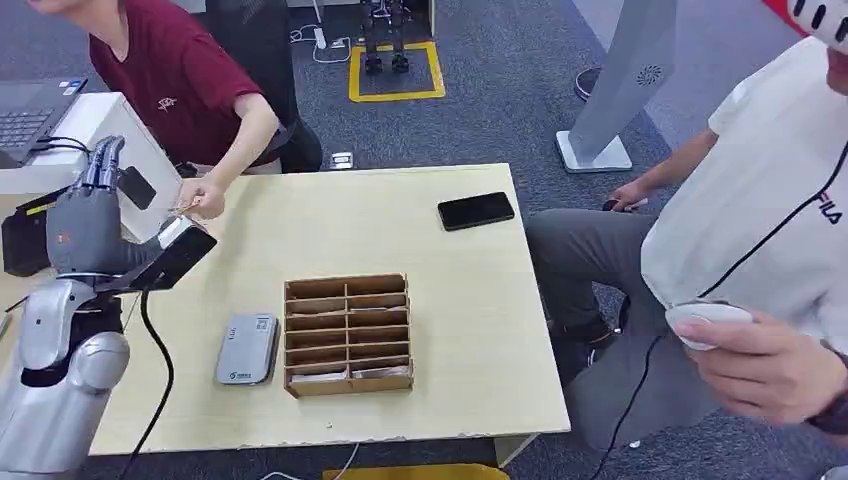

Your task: Pass the card to the sensor for recognition and then transmit it.

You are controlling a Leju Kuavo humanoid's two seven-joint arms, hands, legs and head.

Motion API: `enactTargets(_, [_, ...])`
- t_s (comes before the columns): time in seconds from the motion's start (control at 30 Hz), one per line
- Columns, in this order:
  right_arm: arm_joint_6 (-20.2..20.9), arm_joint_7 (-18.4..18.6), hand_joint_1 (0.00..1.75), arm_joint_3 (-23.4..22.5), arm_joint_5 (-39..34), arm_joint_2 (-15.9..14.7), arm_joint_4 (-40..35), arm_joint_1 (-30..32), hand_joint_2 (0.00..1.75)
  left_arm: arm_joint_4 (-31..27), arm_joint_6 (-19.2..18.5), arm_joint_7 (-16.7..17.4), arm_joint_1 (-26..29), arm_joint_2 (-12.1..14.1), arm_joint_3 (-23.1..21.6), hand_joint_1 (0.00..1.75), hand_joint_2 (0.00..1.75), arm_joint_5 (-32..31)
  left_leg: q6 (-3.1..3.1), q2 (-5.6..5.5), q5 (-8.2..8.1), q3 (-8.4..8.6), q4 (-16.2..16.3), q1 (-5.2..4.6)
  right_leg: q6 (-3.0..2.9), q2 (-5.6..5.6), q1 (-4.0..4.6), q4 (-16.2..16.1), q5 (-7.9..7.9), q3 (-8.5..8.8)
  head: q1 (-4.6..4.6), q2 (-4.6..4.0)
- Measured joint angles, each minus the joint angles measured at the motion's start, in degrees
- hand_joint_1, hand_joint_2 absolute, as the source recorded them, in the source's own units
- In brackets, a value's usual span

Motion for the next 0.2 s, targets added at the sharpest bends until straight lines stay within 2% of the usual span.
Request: enactTargets(0.2, [0.0, -0.02, 0.0, 0.0, -0.06, 0.0, 0.02, 0.31, 1.75, -1.37, 0.72, -0.11, 2.0, 0.18, 1.05, 0.0, 1.75, 0.11, 0.0, 0.0, 0.01, -0.01, -0.01, 0.0, 0.0, -0.01, 0.0, 0.01, 0.01, 0.01, 0.02, 0.0])
